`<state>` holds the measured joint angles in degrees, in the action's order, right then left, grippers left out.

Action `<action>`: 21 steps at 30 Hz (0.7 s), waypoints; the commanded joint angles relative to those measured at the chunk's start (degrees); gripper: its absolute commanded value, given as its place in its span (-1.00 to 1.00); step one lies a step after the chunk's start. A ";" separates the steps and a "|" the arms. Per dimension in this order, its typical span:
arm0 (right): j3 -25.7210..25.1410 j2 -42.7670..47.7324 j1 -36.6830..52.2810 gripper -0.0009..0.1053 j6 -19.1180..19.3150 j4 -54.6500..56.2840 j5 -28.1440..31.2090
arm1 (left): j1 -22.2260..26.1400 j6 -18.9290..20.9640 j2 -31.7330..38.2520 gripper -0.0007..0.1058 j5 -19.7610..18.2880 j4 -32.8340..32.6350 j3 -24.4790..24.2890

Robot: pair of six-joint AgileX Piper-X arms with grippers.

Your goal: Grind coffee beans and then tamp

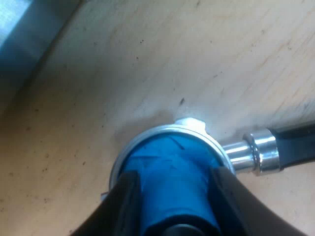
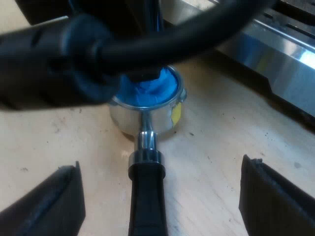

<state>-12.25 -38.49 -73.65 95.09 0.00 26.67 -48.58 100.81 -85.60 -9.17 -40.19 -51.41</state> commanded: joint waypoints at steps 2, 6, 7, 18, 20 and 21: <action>-0.05 0.07 -0.04 0.29 -0.14 0.00 0.14 | -0.22 0.54 2.48 -0.98 0.83 -0.70 0.54; -0.05 0.07 -0.04 0.29 0.32 0.00 0.14 | -0.22 0.54 5.86 -0.98 1.46 -0.70 0.54; -0.05 0.07 -0.04 0.29 0.32 -0.32 0.14 | -0.22 0.54 6.85 -0.98 1.45 -0.70 0.54; -3.25 0.07 -0.04 0.29 0.32 -1.88 0.14 | 1.25 0.93 15.46 -0.98 1.65 -4.61 0.54; -4.17 0.07 -0.04 0.29 0.32 -1.61 0.14 | 3.16 1.32 16.78 -0.98 1.65 -5.94 0.54; -4.88 0.07 -0.04 0.29 0.32 -1.04 0.14 | 4.94 1.33 17.71 -0.98 1.47 -6.86 0.54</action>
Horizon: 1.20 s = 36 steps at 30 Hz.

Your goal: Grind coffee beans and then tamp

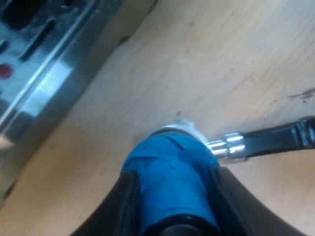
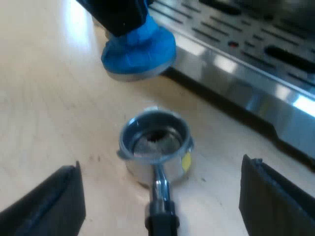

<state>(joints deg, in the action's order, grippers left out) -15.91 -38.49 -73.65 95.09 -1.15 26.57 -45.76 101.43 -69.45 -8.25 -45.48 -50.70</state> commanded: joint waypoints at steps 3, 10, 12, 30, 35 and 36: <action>-2.65 0.07 -0.04 0.29 0.85 0.19 0.24 | 6.48 0.70 3.65 -0.98 0.19 -4.08 -0.18; -7.11 0.07 0.07 0.29 3.30 3.34 -0.11 | 12.26 -0.09 7.15 -0.98 0.76 -10.32 -0.18; -7.51 0.07 0.07 0.29 3.28 4.24 -0.71 | 13.73 -0.10 7.98 -0.98 0.77 -10.64 0.19; -9.49 -7.28 6.01 0.29 2.39 2.34 -13.51 | 29.68 -1.13 10.46 -0.98 0.77 -7.77 11.78; -9.49 -11.91 7.89 0.29 4.25 -1.62 -18.96 | 32.79 -1.46 10.51 -0.98 0.77 -4.66 15.54; -9.69 -13.00 8.17 0.29 4.22 -2.57 -19.95 | 33.36 -1.46 10.51 -0.98 0.77 -3.40 16.43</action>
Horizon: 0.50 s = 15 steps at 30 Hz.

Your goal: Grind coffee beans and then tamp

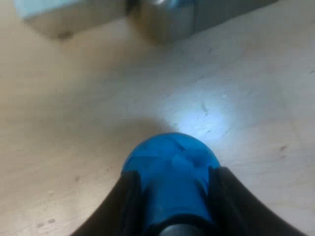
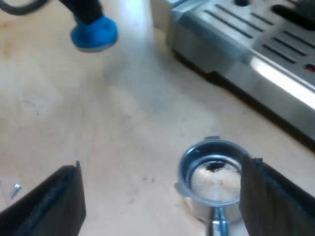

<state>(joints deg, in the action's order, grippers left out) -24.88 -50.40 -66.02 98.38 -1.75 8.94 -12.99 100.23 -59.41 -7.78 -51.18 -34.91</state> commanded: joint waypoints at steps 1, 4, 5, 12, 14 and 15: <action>-0.89 -2.39 0.71 0.29 0.93 -2.95 -2.82 | 1.04 -0.26 0.47 -0.98 0.30 3.34 1.27; -1.14 -3.68 0.69 0.29 1.11 -3.86 -2.79 | 1.19 -0.26 0.24 -0.98 0.19 6.02 2.39; -1.20 -4.11 0.69 0.29 1.43 -4.28 -2.79 | 1.19 -0.26 0.23 -0.98 0.19 6.02 2.39; -3.21 -13.00 0.69 0.29 5.18 -9.98 -5.41 | 1.19 -0.26 -3.23 -0.98 0.18 10.87 2.59; -3.36 -14.39 0.69 0.29 5.15 -11.67 -5.41 | 1.19 -0.26 -4.65 -0.98 0.18 11.52 2.59; -3.47 -15.18 0.69 0.29 5.15 -12.54 -5.41 | 1.19 -0.26 -5.63 -0.98 0.18 11.83 2.59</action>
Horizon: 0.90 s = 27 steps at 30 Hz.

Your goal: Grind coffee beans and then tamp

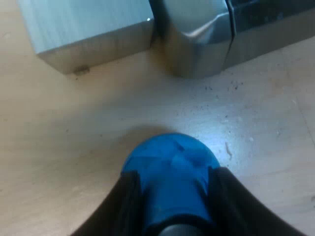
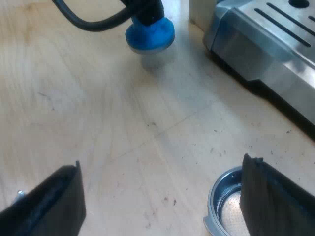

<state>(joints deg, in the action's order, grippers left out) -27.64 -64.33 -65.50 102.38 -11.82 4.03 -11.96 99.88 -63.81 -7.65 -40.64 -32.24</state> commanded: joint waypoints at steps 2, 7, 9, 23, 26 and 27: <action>-0.91 -2.14 0.17 0.29 1.15 -3.21 -0.50 | 0.16 0.09 -2.65 -0.98 -0.07 1.51 -0.08; -1.14 -3.01 0.17 0.29 0.72 -3.47 -0.50 | 0.16 0.09 -5.47 -0.98 0.21 1.48 -0.08; -1.14 -3.01 0.17 0.29 0.73 -3.47 -0.95 | 0.16 0.09 -5.61 -0.90 0.21 1.29 -0.08; -2.65 -3.01 0.17 0.29 -0.81 -2.54 -1.50 | 0.16 -2.91 -4.31 0.87 -0.09 -3.28 -1.93; -4.73 -2.73 0.17 0.29 -1.04 0.81 -1.16 | 0.16 -2.91 -0.86 0.86 0.24 -3.96 -2.72; -5.54 -2.55 0.17 0.29 -1.07 3.06 -1.18 | 0.16 -2.91 -0.52 0.86 0.24 -4.19 -2.86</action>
<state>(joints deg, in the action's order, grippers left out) -32.84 -67.39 -65.50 101.16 -9.38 2.73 -11.96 96.89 -65.54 -7.65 -44.06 -34.29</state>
